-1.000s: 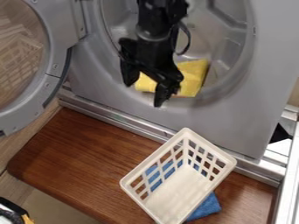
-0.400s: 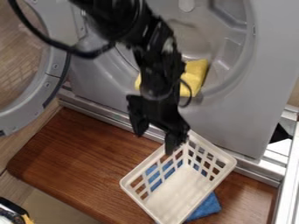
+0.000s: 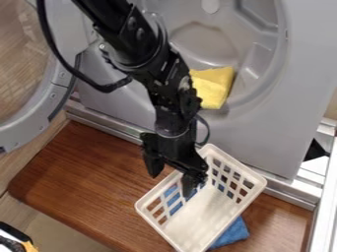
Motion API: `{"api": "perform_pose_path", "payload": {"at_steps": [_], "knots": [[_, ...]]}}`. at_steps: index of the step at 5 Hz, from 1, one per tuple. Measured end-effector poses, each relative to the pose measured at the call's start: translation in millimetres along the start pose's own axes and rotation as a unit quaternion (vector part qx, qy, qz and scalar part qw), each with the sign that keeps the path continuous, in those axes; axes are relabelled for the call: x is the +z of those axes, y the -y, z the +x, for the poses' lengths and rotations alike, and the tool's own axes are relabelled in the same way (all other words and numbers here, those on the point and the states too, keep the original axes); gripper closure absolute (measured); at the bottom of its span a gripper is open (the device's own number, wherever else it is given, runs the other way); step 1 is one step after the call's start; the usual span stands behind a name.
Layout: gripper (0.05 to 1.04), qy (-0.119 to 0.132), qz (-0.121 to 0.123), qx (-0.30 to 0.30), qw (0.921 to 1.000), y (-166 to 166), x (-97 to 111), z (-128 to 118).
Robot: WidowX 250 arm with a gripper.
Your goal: Move the white basket to the left side of the table
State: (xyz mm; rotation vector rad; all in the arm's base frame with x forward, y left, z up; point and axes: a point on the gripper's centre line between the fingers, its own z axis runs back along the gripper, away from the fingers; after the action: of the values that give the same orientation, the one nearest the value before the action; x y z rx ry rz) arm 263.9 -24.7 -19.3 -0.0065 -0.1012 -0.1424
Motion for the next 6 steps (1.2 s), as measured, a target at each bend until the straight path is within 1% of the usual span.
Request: {"api": "perform_pose_path", "payload": {"at_steps": [1,2,3,4,5,6], "knots": [[0.393,-0.005,-0.014,-0.003,0.9999,2.8,-17.4,-1.7],[0.703,0.004,-0.011,-0.01,0.9999,2.7,-18.4,0.8],[0.903,0.002,-0.021,-0.018,0.9996,9.7,-17.3,2.1],[0.972,0.02,-0.063,-0.04,0.997,12.8,-17.1,-1.2],[0.981,0.046,-0.077,-0.068,0.9937,16.2,4.1,-5.3],[0.981,0.068,-0.078,-0.072,0.992,5.9,20.4,-13.3]]}}
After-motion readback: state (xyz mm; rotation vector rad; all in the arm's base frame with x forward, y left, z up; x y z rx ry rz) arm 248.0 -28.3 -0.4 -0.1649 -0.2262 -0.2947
